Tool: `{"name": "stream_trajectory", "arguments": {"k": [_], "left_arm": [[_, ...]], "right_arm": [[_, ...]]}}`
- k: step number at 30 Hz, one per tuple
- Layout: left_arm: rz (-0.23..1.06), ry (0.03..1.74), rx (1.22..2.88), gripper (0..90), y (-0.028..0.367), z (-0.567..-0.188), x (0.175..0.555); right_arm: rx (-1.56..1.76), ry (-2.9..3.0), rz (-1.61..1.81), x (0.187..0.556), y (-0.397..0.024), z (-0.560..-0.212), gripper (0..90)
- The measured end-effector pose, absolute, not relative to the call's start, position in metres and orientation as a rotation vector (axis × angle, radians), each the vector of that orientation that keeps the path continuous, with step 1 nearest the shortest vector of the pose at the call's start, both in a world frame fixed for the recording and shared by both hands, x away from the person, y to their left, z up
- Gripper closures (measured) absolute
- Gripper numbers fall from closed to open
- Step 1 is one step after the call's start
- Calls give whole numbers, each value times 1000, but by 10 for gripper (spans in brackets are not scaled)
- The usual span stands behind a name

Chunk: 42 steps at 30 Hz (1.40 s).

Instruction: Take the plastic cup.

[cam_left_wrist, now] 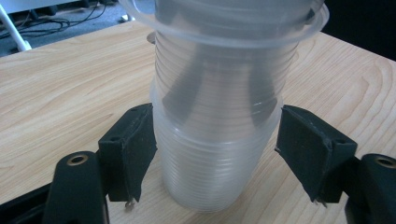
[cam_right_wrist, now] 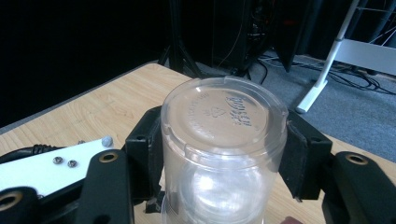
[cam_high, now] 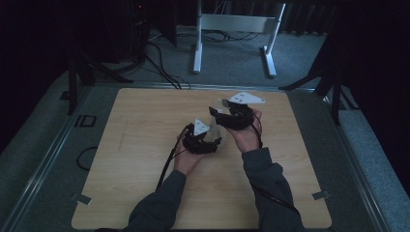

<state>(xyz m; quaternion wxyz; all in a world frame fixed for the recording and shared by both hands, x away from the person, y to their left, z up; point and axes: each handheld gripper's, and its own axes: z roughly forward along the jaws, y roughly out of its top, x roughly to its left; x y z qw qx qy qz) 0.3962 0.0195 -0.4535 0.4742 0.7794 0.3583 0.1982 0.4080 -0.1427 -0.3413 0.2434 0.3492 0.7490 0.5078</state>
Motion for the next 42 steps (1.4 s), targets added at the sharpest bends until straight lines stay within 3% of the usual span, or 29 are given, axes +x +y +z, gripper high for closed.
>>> {"name": "stream_trajectory", "arguments": {"k": [42], "left_arm": [[480, 870, 1904, 330, 22, -450, 392]], "right_arm": [[936, 1986, 1463, 399, -150, -310, 406]]}}
